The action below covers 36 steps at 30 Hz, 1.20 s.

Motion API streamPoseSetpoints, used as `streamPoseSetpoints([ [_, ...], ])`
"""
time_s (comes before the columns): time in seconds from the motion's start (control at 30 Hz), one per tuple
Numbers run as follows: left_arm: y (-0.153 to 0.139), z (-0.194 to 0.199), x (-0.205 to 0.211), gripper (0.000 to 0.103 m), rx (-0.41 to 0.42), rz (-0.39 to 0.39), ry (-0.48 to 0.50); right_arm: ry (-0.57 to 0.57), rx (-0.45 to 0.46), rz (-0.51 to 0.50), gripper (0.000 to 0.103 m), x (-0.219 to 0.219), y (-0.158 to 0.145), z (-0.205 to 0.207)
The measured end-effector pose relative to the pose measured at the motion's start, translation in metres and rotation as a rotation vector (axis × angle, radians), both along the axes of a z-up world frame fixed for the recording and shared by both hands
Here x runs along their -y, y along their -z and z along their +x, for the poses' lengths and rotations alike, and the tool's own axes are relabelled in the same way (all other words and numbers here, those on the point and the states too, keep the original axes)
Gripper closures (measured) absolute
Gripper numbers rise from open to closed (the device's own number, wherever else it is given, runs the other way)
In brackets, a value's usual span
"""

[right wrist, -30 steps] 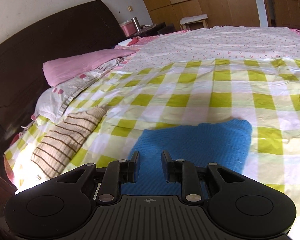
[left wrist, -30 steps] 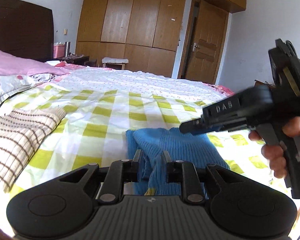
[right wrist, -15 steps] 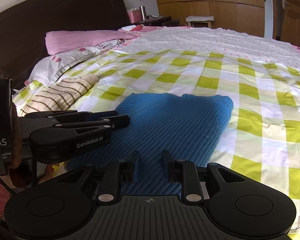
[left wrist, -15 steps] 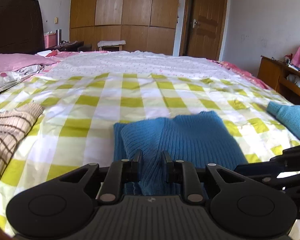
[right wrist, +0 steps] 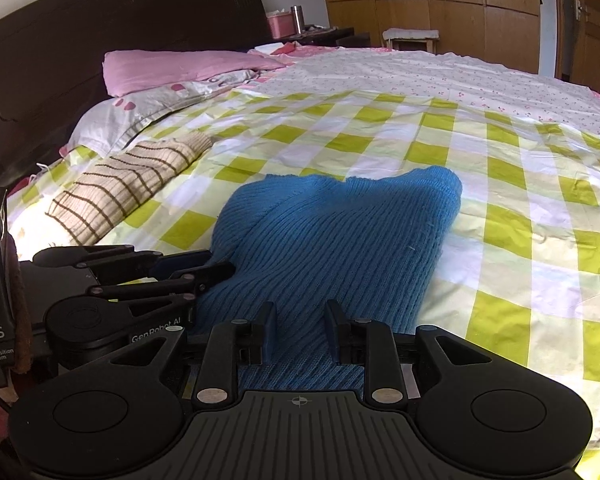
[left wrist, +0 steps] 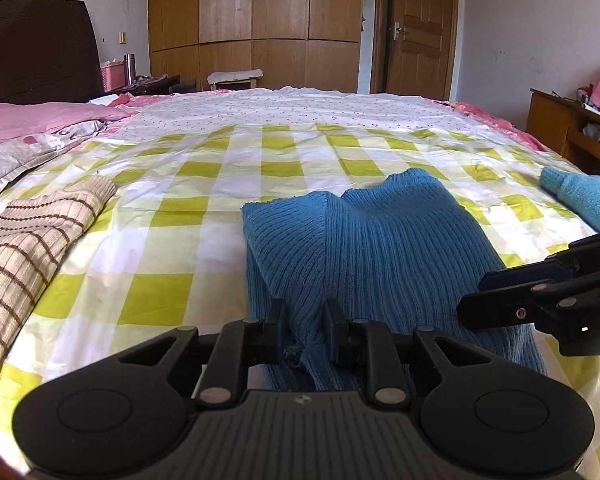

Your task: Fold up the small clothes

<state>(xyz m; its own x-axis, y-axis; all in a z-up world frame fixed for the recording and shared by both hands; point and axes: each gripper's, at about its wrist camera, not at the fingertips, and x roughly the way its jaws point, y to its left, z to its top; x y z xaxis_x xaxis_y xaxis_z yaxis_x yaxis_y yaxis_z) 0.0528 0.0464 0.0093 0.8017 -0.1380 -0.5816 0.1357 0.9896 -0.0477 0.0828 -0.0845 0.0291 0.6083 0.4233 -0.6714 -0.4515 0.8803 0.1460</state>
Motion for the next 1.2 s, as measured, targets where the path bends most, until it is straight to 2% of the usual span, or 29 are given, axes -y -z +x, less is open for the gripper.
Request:
streamPoseSetpoints([
  [0.17, 0.001, -0.006, 0.002, 0.074, 0.0, 0.033, 0.0, -0.023, -0.01, -0.011, 0.073, -0.002, 0.008, -0.008],
  [0.27, -0.001, -0.01, 0.005, 0.074, 0.005, 0.058, -0.001, -0.013, -0.006, 0.018, 0.073, 0.001, 0.005, -0.011],
  [0.5, -0.026, -0.004, 0.0, 0.075, 0.019, -0.001, -0.006, 0.012, 0.01, 0.083, 0.072, 0.015, -0.007, -0.021],
  [0.6, -0.031, 0.004, 0.007, 0.075, 0.034, 0.017, 0.016, -0.023, -0.007, 0.094, 0.072, 0.011, -0.004, -0.028],
  [0.83, -0.022, 0.021, 0.02, 0.075, 0.005, 0.082, 0.031, -0.042, -0.066, 0.081, 0.072, -0.006, 0.019, -0.025],
  [1.2, -0.013, 0.024, 0.02, 0.074, -0.01, 0.106, 0.025, -0.032, -0.087, 0.077, 0.072, -0.011, 0.028, -0.018],
])
